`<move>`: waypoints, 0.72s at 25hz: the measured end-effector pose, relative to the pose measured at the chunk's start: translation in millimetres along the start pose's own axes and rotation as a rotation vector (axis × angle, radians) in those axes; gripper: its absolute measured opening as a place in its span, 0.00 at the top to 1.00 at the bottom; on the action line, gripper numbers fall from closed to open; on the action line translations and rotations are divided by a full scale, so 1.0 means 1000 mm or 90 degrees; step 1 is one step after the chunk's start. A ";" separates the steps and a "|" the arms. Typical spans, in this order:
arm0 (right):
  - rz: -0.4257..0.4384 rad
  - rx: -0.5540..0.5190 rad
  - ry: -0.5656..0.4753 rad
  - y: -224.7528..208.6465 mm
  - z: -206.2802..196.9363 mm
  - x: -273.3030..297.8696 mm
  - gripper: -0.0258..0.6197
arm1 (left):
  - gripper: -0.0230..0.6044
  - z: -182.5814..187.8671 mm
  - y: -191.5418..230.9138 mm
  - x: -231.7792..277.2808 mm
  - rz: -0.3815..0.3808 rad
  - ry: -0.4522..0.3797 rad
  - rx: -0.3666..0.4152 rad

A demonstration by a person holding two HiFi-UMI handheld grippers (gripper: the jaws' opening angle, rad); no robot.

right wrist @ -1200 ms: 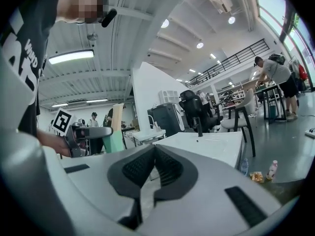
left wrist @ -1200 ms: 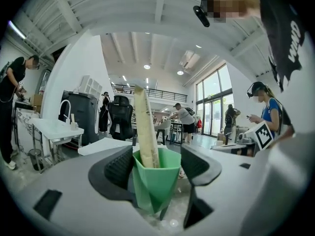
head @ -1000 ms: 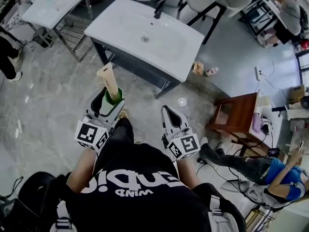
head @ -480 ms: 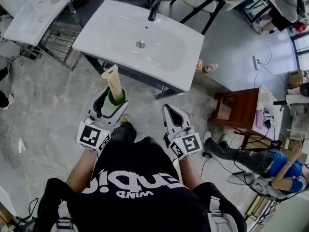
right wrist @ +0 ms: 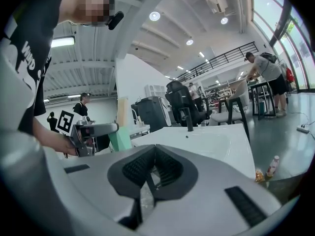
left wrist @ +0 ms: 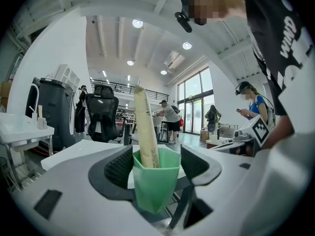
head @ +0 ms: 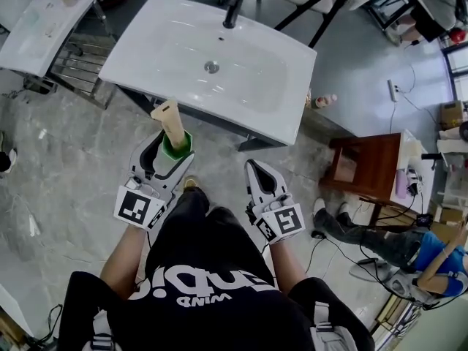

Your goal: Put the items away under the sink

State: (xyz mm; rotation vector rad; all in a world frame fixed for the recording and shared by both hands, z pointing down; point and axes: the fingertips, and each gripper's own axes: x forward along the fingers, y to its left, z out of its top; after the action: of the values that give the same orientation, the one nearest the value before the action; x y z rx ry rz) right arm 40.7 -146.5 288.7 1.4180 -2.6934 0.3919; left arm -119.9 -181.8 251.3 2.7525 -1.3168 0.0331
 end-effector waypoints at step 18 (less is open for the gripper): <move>0.043 -0.037 -0.008 -0.026 -0.109 0.025 0.93 | 0.45 -0.117 0.000 0.024 -0.011 -0.025 0.015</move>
State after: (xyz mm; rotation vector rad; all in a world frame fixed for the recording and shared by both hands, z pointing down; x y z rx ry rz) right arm 41.7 -152.4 403.2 1.3212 -2.7454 0.3078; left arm -102.5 -190.2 369.2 2.7988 -1.3096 -0.0068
